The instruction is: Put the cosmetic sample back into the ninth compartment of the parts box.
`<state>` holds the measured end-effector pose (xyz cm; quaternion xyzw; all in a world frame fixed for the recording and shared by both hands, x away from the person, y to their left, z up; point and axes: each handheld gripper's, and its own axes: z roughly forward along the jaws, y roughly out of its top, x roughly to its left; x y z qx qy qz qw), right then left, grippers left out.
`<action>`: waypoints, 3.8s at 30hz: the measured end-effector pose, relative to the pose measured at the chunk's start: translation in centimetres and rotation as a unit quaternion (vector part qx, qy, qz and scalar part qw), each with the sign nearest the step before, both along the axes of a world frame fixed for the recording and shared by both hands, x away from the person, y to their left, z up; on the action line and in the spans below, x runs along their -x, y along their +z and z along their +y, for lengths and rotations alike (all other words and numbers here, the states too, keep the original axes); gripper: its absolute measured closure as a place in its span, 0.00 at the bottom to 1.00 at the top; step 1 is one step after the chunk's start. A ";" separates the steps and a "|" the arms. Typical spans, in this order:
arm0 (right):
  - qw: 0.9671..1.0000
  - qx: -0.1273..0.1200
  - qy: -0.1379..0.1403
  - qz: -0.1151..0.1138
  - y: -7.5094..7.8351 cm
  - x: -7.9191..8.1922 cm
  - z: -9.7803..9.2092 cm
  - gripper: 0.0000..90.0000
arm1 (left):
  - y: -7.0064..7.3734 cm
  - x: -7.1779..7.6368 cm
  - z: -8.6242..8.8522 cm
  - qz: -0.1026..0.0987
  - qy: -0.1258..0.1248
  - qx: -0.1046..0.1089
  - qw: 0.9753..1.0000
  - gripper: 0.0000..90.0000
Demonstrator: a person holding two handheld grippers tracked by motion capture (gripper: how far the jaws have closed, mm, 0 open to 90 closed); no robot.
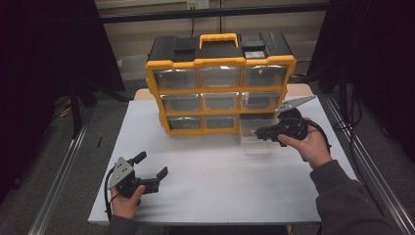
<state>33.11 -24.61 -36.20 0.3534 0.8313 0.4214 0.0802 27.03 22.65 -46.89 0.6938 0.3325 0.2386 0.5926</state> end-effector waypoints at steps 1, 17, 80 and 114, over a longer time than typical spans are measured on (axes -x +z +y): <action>1.000 0.002 -0.002 0.002 0.0 0.0 0.0 0.90 | 0.0 0.0 0.1 -0.002 0.001 -0.004 1.000 0.02; 1.000 0.013 -0.006 -0.001 -0.3 -1.0 0.2 0.90 | 0.0 0.0 0.0 -0.002 0.001 -0.004 1.000 0.02; 0.998 0.043 -0.040 -0.017 -1.2 -3.4 -0.3 0.90 | -0.1 -0.1 0.0 0.002 0.002 0.000 1.000 0.02; 0.997 0.057 -0.044 -0.021 -1.8 -3.9 -0.1 0.90 | 0.0 -0.1 0.0 0.000 0.005 -0.002 1.000 0.02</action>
